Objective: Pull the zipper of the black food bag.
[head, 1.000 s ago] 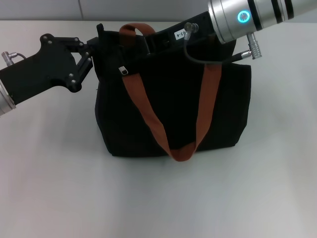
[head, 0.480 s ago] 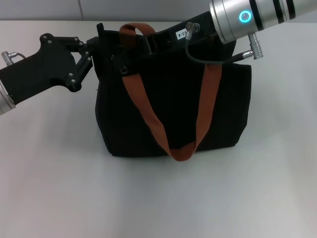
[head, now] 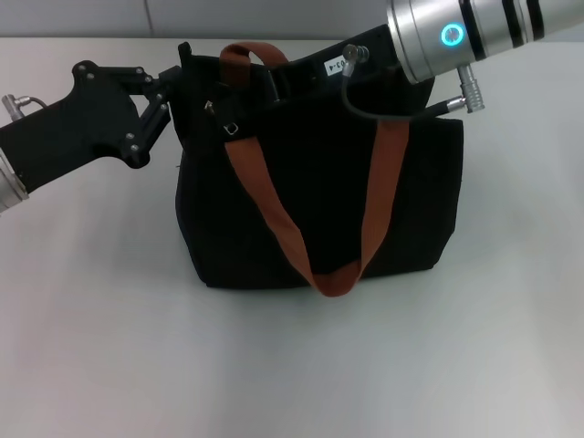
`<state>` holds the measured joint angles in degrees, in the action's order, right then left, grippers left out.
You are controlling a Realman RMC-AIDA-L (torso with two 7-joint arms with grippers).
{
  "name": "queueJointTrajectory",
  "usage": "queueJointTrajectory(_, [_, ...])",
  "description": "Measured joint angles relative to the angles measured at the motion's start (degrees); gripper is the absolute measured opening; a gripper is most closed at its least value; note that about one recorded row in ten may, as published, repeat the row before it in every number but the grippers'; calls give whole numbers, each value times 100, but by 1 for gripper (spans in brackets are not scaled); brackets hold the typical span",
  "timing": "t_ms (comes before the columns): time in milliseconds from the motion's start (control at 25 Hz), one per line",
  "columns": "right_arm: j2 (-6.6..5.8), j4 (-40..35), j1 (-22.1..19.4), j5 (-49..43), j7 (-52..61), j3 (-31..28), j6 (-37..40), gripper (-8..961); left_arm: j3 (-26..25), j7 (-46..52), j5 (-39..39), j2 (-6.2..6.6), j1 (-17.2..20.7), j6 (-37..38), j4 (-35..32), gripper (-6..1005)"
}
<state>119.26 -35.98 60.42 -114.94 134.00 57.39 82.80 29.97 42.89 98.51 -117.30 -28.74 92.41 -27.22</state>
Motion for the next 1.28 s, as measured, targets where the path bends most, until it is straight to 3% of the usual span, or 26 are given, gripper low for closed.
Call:
queueJointTrajectory(440, [4,-802,-299,-174,373,340,-14,-2,0,0,-33,-3,14,-16,6,33])
queueJointTrajectory(1280, [-11,-1295,-380,-508,661,324,7,-1,-126,8,-35,-3,18,-10,6,35])
